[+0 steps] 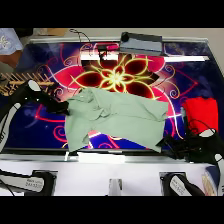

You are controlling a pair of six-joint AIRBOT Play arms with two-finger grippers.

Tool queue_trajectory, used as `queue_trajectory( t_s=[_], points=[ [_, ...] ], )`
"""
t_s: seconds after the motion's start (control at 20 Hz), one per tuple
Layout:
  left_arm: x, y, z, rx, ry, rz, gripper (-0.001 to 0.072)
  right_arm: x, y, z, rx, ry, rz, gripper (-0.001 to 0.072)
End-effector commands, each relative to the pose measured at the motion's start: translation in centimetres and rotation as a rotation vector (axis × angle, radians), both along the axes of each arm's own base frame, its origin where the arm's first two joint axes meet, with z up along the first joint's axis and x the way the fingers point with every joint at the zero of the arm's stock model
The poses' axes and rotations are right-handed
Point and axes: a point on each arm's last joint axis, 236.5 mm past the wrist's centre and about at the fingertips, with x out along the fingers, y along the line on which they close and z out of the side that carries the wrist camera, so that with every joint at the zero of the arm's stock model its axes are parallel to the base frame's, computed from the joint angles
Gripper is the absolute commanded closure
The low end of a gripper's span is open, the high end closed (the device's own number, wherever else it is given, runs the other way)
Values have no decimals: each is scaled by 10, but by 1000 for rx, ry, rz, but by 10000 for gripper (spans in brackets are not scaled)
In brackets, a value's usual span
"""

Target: Fold the shirts.

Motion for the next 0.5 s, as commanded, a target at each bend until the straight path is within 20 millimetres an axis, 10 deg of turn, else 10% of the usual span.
queue_trajectory(
  t_s=[0.0,0.25,0.35,0.45],
  points=[
    [-2,-1,10,-5,-9,-4,676,16,-5,-12,-35,-63,-68,199],
    [-4,-2,23,-6,-30,-10,677,50,-5,-7,-21,-168,-175,403],
    [-4,-2,26,-7,-34,-11,677,53,-1,-4,0,-183,-173,686],
    [-5,-2,31,-7,-41,-14,677,55,6,2,30,-224,-126,686]
  ],
)
